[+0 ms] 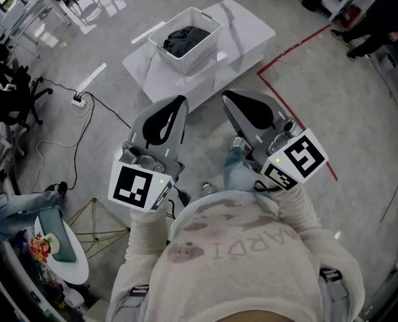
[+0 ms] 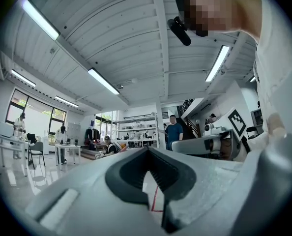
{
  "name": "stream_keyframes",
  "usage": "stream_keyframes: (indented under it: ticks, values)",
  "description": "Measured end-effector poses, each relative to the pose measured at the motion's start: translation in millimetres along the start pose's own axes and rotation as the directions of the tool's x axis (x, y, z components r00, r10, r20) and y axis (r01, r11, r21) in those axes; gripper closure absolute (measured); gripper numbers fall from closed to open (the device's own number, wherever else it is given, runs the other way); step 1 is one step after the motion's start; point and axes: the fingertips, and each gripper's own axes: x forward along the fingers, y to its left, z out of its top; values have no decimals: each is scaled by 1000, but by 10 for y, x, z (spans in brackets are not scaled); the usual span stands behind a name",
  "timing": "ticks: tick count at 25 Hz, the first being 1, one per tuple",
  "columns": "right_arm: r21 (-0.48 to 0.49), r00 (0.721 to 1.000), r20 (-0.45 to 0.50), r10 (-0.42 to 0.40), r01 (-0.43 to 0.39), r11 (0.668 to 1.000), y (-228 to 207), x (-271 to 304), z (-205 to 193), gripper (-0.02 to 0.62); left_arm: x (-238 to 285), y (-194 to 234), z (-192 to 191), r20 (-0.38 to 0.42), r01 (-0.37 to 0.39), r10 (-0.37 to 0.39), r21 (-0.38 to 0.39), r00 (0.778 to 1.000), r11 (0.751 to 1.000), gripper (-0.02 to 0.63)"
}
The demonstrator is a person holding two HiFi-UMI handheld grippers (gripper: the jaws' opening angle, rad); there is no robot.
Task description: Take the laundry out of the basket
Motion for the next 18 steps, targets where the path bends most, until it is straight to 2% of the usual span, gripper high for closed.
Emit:
stream_keyframes:
  ticks: [10, 18]
  values:
    - [-7, 995, 2, 96, -96, 995, -918, 632, 174, 569, 861, 604, 9, -1, -90, 90, 2, 996, 996, 606]
    - [-22, 989, -17, 144, -144, 989, -1895, 922, 259, 569, 1806, 921, -39, 17, -144, 144, 3, 989, 990, 606]
